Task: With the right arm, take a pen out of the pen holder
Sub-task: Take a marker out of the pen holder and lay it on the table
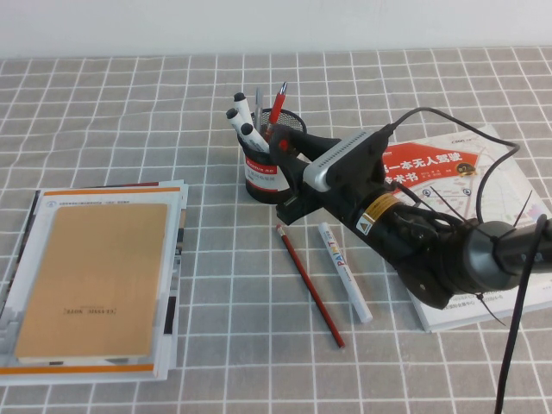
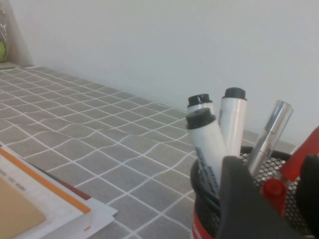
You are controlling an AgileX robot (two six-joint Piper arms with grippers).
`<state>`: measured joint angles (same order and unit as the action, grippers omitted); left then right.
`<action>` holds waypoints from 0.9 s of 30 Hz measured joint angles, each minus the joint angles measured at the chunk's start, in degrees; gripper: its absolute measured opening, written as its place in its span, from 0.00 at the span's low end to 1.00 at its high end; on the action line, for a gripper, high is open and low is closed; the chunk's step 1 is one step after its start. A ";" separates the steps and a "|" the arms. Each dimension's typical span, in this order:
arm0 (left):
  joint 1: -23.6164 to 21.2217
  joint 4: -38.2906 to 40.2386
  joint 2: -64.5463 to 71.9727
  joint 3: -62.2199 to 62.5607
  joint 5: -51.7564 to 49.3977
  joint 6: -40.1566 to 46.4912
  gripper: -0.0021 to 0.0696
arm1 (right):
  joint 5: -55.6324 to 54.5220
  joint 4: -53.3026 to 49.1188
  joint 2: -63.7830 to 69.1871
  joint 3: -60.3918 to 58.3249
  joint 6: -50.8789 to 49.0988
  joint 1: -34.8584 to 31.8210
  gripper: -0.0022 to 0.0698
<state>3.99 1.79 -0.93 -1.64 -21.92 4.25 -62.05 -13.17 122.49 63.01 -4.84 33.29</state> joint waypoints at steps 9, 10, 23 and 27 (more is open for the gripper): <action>0.00 0.00 0.00 0.00 0.00 0.00 0.02 | 2.82 0.09 0.12 1.70 0.00 0.00 0.32; 0.00 0.00 0.00 0.00 0.00 0.00 0.02 | 3.05 0.09 0.12 2.00 0.00 0.00 0.32; 0.00 0.00 0.00 0.00 0.00 0.00 0.02 | 3.80 0.59 1.07 2.19 0.00 0.00 0.29; 0.00 0.00 0.00 0.00 0.00 0.00 0.02 | 3.88 0.71 1.07 2.19 0.00 0.00 0.24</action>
<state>3.99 1.79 -0.93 -1.64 -21.92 4.25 -58.17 -12.46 123.55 65.20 -4.84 33.29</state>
